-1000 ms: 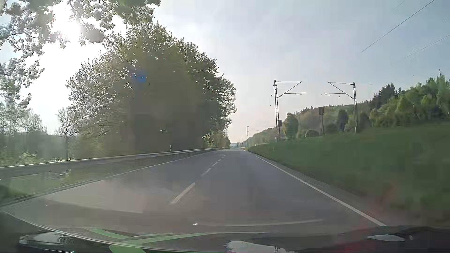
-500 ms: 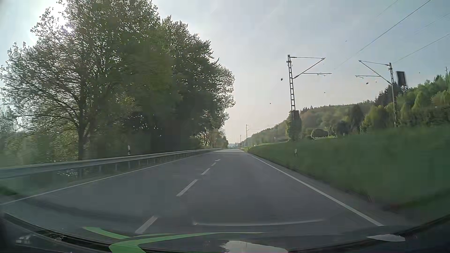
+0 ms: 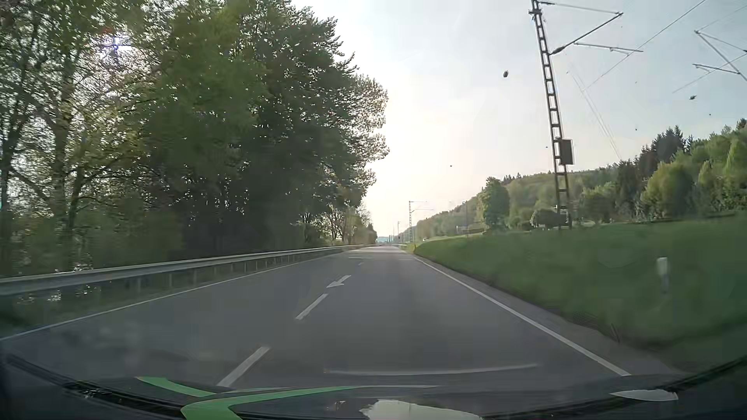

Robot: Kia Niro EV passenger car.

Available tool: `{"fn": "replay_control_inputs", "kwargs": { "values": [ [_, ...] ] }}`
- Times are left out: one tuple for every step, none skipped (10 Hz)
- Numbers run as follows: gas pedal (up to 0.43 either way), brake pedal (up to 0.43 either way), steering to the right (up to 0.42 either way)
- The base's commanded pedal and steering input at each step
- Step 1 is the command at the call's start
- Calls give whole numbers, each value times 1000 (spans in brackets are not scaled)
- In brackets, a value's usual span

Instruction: Follow the waypoints while adhering to traffic rules and regulations

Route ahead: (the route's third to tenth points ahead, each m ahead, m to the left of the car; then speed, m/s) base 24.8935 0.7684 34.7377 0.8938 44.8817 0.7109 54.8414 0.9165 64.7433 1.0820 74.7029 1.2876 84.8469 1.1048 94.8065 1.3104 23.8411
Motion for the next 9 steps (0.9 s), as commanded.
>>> {"fn": "replay_control_inputs", "kwargs": {
  "values": [
    [598, 0, 1],
    [598, 0, 0],
    [598, 0, 0],
    [598, 0, 0],
    [591, 0, 0],
    [591, 0, 0],
    [579, 0, 0],
    [551, 0, 0],
    [539, 0, 0]
  ]
}}
